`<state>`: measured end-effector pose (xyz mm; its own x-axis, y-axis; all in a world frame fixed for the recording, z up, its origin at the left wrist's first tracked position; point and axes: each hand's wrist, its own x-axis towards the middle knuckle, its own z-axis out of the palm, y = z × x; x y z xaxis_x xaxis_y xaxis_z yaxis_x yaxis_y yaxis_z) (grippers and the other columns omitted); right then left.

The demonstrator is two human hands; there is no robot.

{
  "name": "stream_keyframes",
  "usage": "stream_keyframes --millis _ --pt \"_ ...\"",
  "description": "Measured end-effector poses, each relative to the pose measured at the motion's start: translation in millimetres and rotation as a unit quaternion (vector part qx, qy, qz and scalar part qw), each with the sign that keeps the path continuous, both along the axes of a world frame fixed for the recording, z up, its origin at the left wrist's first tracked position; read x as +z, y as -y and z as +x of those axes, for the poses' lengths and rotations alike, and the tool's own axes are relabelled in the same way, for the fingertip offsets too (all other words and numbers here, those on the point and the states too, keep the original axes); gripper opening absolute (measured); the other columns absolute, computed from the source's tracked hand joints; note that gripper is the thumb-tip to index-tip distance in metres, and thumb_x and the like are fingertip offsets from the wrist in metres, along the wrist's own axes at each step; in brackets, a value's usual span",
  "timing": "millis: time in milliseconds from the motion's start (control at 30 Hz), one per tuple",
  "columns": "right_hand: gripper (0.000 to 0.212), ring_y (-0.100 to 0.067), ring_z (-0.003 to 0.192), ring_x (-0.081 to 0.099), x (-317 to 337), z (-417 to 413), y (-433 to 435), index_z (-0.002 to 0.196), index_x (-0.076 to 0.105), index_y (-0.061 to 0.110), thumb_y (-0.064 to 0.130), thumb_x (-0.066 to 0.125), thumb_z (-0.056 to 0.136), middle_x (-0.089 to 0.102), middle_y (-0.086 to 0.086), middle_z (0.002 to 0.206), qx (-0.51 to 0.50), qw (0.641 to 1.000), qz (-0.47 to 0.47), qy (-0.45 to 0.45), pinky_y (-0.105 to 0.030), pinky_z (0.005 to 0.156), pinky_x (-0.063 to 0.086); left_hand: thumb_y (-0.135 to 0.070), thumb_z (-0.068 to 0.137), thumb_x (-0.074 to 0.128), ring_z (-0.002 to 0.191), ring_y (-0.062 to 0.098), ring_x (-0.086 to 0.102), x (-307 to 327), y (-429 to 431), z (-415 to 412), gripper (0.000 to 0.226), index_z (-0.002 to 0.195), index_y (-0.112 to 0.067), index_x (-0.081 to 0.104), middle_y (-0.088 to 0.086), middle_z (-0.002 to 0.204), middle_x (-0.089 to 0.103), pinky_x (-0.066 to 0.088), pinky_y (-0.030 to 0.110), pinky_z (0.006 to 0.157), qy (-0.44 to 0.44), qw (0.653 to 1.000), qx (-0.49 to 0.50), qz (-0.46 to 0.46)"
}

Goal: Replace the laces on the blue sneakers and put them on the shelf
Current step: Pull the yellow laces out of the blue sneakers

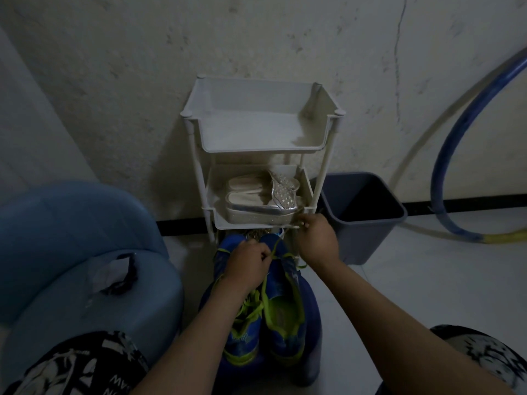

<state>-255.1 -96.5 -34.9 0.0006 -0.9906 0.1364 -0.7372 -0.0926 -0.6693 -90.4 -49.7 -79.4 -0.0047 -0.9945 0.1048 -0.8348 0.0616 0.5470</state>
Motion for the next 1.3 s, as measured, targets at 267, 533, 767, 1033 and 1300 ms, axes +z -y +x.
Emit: stream_keyframes --millis 267,533,767,1033,1300 --pt "0.026 -0.022 0.102 0.065 -9.6 15.1 -7.5 0.116 0.070 0.030 0.033 0.058 0.092 0.070 -0.001 0.111 0.230 0.951 0.079 -0.189 -0.034 0.082 0.053 -0.022 0.089 0.060 0.101 0.021 0.051 3.1 1.1 -0.2 0.012 0.095 -0.017 0.069 0.002 0.101 0.059 0.048 0.038 0.080 0.037 0.999 -0.008 0.002" --pt "0.021 -0.022 0.082 0.063 -1.5 7.1 -5.7 0.090 0.070 0.017 0.028 0.054 0.096 0.068 -0.003 0.088 0.062 0.995 0.059 -0.056 -0.032 0.067 0.050 -0.024 0.090 0.061 0.101 0.019 0.052 4.6 0.2 0.4 0.012 0.093 -0.019 0.072 0.002 0.101 0.060 0.049 0.037 0.083 0.011 1.000 0.005 0.025" --pt "0.024 -0.020 0.079 0.065 10.0 -10.3 5.5 0.091 0.074 0.021 0.025 0.051 0.091 0.071 0.001 0.088 -0.007 0.993 0.097 -0.064 -0.038 0.070 0.058 -0.024 0.091 0.062 0.099 0.018 0.056 7.5 -0.4 0.3 0.011 0.095 -0.022 0.072 0.000 0.100 0.061 0.052 0.038 0.084 -0.003 0.999 0.002 0.038" --pt "0.029 -0.020 0.107 0.064 -3.1 -1.9 -1.1 0.118 0.069 0.026 0.029 0.058 0.091 0.068 0.000 0.118 0.132 0.972 0.146 -0.129 -0.034 0.086 0.054 -0.006 0.083 0.058 0.120 0.022 0.049 23.9 12.7 -7.9 0.050 0.128 -0.029 0.062 -0.001 0.125 0.055 0.050 0.042 0.095 0.065 0.989 -0.012 0.134" --pt "0.029 -0.018 0.105 0.062 -8.1 7.7 -12.2 0.115 0.065 0.028 0.035 0.064 0.087 0.067 0.000 0.115 0.197 0.954 0.168 -0.153 -0.028 0.082 0.048 -0.014 0.088 0.059 0.099 0.026 0.062 17.1 15.9 -19.2 0.017 0.095 -0.017 0.074 0.006 0.109 0.063 0.052 0.037 0.076 0.185 0.981 0.020 0.062"
